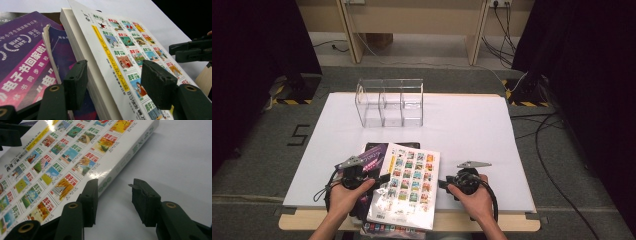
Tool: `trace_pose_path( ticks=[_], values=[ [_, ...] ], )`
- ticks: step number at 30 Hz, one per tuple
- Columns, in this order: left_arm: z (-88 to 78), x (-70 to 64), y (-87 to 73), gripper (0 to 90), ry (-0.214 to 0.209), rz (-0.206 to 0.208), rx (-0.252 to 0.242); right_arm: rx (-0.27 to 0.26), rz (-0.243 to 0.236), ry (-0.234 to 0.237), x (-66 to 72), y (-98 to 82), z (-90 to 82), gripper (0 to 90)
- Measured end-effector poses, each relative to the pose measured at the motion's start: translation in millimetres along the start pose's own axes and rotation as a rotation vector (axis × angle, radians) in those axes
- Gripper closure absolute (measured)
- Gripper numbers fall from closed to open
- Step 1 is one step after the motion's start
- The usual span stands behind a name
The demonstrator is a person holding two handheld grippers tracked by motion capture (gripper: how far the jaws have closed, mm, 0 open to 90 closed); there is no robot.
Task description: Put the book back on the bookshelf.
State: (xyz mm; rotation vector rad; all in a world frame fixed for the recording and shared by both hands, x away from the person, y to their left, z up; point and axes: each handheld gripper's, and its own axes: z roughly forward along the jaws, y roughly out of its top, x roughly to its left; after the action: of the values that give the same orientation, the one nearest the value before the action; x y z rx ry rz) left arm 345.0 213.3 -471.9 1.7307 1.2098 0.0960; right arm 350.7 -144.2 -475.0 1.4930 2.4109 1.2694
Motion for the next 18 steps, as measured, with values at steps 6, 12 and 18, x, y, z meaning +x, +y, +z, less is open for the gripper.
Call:
trace_pose_path(
  ticks=[6, 12, 18],
  values=[
    [1.4, 0.1, 0.1, 37.5, 0.033, -0.002, 0.012, -0.002, 0.006, 0.02, 3.5, 4.3, -0.2, 54.0],
    [2.3, 0.1, -5.7, 37.5, 0.02, -0.013, 0.034, 0.016, 0.012, 0.056, 11.0, 5.1, 0.2, 51.8],
    [5.0, 1.7, -7.7, 37.7, 0.018, -0.027, 0.047, 0.045, 0.064, 0.109, 12.9, 1.9, 11.0, 48.1]
  ],
)
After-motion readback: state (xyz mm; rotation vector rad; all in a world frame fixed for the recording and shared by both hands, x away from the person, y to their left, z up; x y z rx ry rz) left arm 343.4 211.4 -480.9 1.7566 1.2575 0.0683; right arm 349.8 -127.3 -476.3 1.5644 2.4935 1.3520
